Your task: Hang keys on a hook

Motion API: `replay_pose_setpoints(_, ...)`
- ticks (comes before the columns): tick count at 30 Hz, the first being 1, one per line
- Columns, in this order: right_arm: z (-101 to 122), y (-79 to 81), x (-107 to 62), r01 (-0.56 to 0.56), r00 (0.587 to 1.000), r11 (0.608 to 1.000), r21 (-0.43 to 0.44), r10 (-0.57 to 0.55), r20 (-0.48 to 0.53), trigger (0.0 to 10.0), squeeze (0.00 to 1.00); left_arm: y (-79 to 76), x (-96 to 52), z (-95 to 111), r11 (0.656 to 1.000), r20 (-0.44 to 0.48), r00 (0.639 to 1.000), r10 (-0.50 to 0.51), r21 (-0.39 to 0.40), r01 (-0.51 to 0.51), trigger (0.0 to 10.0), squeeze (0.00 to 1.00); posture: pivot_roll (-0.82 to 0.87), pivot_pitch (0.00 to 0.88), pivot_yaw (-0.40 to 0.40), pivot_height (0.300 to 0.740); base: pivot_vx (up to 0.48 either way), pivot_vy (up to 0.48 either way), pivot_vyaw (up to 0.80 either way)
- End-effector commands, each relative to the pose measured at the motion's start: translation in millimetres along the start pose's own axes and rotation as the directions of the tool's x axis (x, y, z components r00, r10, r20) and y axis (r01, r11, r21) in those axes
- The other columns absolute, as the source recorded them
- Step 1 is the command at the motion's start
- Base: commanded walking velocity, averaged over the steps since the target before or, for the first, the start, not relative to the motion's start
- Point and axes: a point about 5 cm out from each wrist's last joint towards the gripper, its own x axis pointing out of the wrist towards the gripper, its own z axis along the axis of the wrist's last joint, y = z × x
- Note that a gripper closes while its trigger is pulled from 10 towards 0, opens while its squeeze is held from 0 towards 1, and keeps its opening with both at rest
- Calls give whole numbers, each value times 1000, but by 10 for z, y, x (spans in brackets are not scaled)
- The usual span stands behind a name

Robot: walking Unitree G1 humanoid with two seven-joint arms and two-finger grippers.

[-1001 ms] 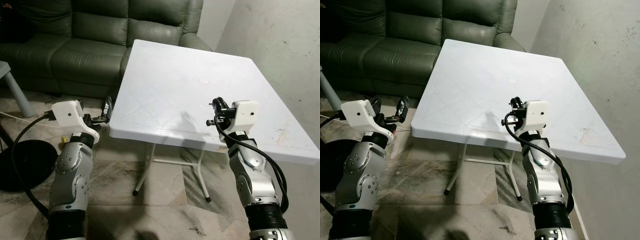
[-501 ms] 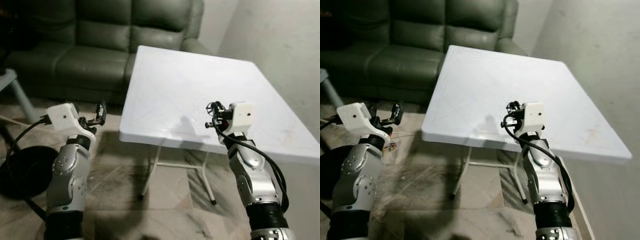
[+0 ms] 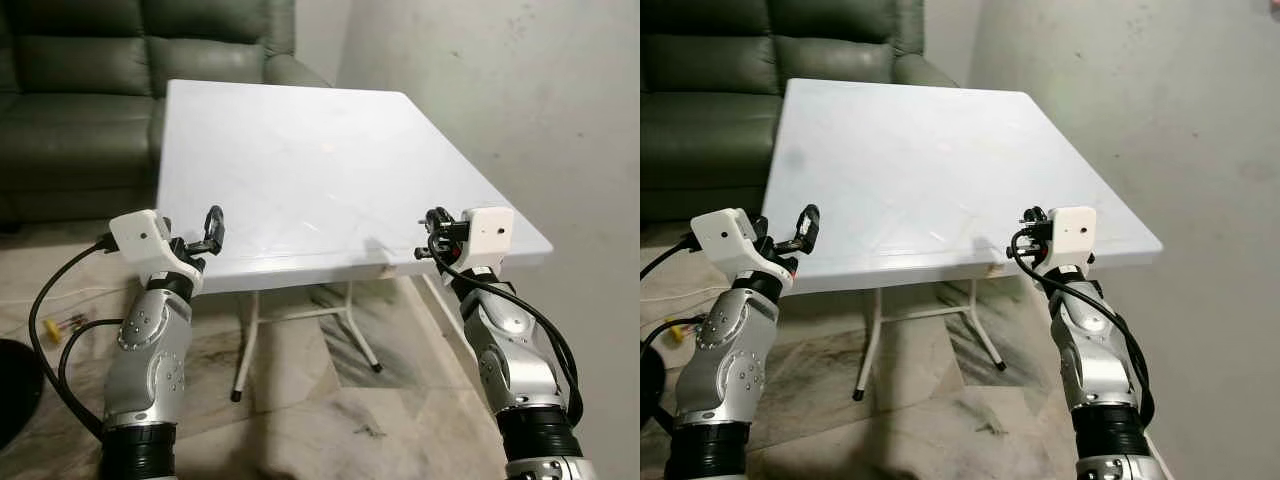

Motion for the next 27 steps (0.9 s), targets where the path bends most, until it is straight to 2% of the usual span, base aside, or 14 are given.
replay_pose_setpoints(1, 49, -42, 3, 20, 1000, 1000, -7, -19, 12, 10000, 0, -47, 30, 39, 1000, 7, 1000, -19, 6, 19, 10000, 0, 25, 17, -148, 740, 0, 0, -725)
replay_pose_setpoints(17, 36, -46, 8, 38, 999, 999, 6, -38, 17, 10000, 0, -111, 71, 71, 997, 15, 999, -52, 49, 51, 10000, 0, 23, 0, -121, 740, 0, 0, -719)
replay_pose_setpoints(27, 11, 20, -11, 31, 999, 999, 18, -32, 16, 10000, 0, -76, -11, 63, 996, -2, 999, -50, 72, 50, 10000, 0, 36, 32, -101, 740, 0, 0, -721)
